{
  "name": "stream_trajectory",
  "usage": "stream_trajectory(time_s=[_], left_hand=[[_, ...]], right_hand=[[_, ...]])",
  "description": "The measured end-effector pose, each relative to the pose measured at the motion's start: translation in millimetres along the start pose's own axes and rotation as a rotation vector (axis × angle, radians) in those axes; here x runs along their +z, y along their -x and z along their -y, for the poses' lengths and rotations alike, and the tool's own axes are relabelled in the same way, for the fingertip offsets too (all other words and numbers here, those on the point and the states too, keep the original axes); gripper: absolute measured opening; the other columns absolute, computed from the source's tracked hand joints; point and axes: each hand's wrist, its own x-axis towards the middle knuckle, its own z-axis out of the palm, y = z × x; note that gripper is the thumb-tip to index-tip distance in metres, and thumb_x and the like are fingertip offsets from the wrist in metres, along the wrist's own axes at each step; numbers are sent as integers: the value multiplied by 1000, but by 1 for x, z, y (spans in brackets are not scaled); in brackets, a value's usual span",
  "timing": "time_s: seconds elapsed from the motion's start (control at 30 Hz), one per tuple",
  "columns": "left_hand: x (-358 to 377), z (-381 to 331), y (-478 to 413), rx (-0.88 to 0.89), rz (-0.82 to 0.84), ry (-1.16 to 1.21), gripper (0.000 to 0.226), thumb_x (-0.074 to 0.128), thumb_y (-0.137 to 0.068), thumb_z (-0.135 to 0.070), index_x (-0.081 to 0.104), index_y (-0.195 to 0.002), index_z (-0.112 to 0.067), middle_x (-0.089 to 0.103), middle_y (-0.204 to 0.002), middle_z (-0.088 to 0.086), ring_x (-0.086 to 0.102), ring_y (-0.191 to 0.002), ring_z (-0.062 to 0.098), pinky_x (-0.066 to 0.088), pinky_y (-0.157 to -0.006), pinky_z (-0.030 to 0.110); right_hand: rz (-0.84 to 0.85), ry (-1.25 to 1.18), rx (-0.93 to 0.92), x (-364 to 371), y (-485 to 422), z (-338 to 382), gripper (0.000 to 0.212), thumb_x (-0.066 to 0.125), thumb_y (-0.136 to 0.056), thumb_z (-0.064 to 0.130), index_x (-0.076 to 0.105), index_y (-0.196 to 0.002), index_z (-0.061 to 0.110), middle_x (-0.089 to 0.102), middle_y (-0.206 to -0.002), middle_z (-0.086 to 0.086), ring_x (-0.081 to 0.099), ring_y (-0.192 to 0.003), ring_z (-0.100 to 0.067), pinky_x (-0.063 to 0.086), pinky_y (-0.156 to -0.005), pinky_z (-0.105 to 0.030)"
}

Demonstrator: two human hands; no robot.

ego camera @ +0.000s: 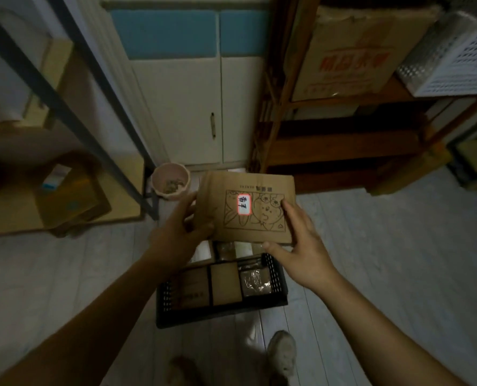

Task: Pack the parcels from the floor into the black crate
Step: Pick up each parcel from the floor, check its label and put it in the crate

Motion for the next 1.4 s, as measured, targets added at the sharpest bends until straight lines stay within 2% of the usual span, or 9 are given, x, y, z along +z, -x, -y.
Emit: stream_trajectory(time_s=[0.2,0.4,0.53,0.73,0.9,1.03,1.17,1.3,1.4], left_hand=[[38,117,-47,-135,46,-95,57,61,-88,-10,32,-124,-45,48,-107,-26,50,-96,-3,48,-74,18],[91,270,-88,-362,14,-89,70,64,-82,-2,28,-136,-28,54,-113,-12,57,-108,15,50,-80,28],[121,359,-110,-356,74,-215,96,69,-77,-7,9,-147,-33,33,-143,-5,41,-128,16,48,-96,34],[168,442,-142,-395,212,-426,90,67,-84,-16,7,-150,-27,18,-151,6,35,-134,28,38,-101,29],[191,463,-152,-382,226,-515,91,65,-86,-18,2,-151,-26,15,-152,7,30,-136,29,35,-101,29],[194,467,-156,-315,277,-632,89,67,-85,-20,8,-151,-25,12,-155,8,30,-138,30,35,-107,35],[193,455,-164,-339,368,-730,90,66,-85,-19,4,-151,-27,5,-157,7,27,-139,32,36,-106,37],[180,407,-155,-357,480,-862,101,69,-82,-35,-4,-150,-22,-2,-158,9,6,-145,32,24,-115,44],[165,336,-125,-365,429,-792,79,53,-93,-26,0,-147,-4,2,-156,17,3,-145,30,7,-117,36]], right_hand=[[162,-16,169,56,-34,-109,89,72,-82,22,16,-151,27,20,-152,4,30,-131,-4,29,-85,6],[316,102,196,135,-66,-242,95,73,-81,25,9,-151,27,18,-152,1,25,-134,-8,25,-106,-20],[425,193,205,180,-82,-325,94,69,-85,27,1,-151,28,5,-157,-2,20,-140,-16,20,-105,-20],[455,453,193,222,-89,-410,89,59,-91,30,-7,-152,25,-13,-157,-8,23,-139,-32,35,-110,-41],[461,761,176,236,-90,-431,86,59,-89,33,4,-152,14,-5,-158,-16,14,-140,-39,28,-110,-48],[367,979,72,241,-89,-430,81,74,-73,44,46,-137,3,45,-141,-23,36,-134,-40,33,-106,-50],[479,985,84,237,-86,-434,77,43,-93,48,8,-151,11,10,-158,-15,3,-146,-34,-11,-114,-45],[582,906,157,219,-83,-405,81,46,-92,47,3,-152,14,5,-159,-15,2,-146,-34,-5,-116,-46],[560,783,126,184,-73,-361,83,49,-91,47,4,-153,18,5,-159,-12,5,-145,-33,4,-118,-47]])
